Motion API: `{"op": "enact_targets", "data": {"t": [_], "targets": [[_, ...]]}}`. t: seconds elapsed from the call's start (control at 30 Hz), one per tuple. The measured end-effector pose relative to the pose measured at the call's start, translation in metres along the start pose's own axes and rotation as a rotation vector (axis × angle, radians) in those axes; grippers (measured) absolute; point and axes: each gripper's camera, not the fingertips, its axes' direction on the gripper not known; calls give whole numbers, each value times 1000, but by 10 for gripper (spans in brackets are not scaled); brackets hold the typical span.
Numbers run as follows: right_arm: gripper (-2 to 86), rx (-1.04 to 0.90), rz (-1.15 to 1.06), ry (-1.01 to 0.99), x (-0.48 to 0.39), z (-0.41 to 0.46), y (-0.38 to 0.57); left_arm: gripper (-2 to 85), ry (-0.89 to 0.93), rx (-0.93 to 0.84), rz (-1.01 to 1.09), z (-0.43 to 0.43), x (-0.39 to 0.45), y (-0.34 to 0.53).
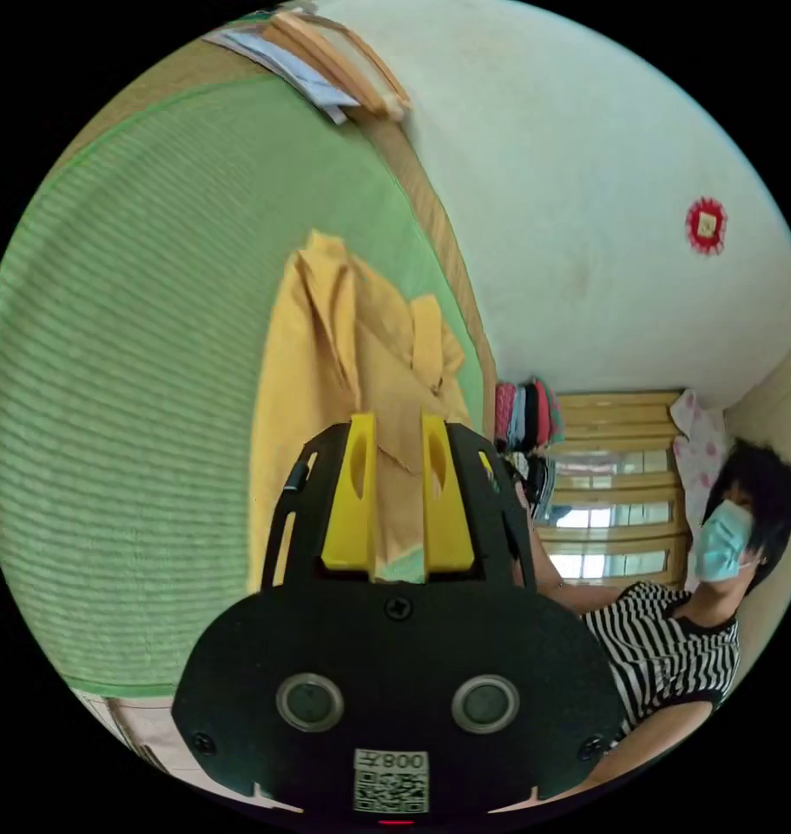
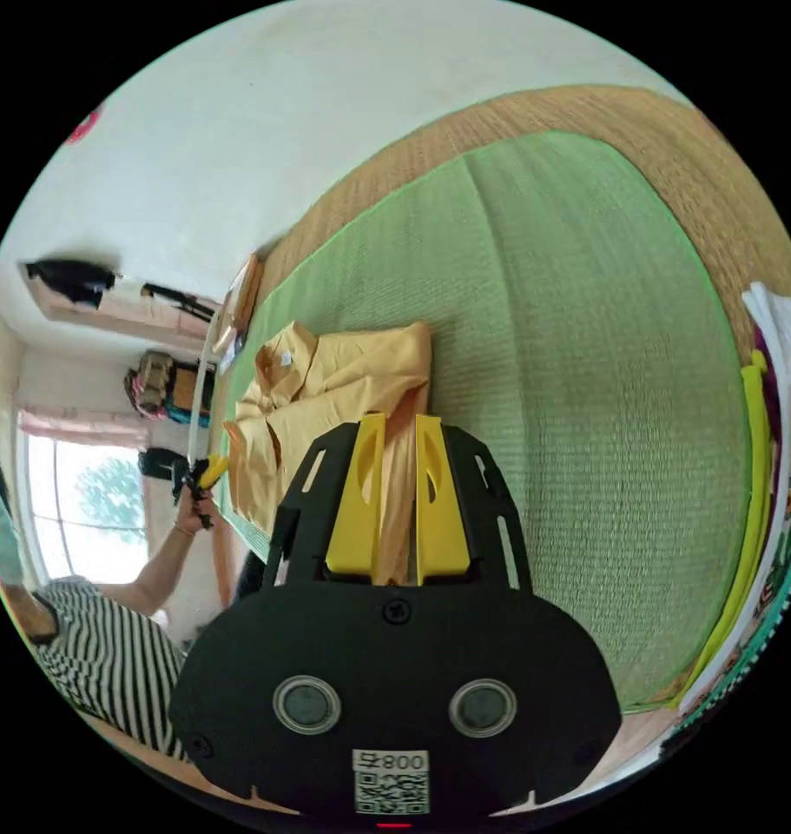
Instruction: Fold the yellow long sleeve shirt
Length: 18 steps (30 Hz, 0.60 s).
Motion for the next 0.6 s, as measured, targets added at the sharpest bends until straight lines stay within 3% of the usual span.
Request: {"op": "enact_targets", "data": {"t": [0.17, 0.37, 0.6], "targets": [[76, -172, -471, 262, -200, 58, 17, 93, -9, -129, 4, 39, 28, -6], [79, -221, -883, 487, -345, 112, 41, 95, -54, -147, -31, 48, 50, -21], [74, -267, -1013, 560, -416, 130, 49, 82, -27, -138, -71, 45, 66, -32]]}}
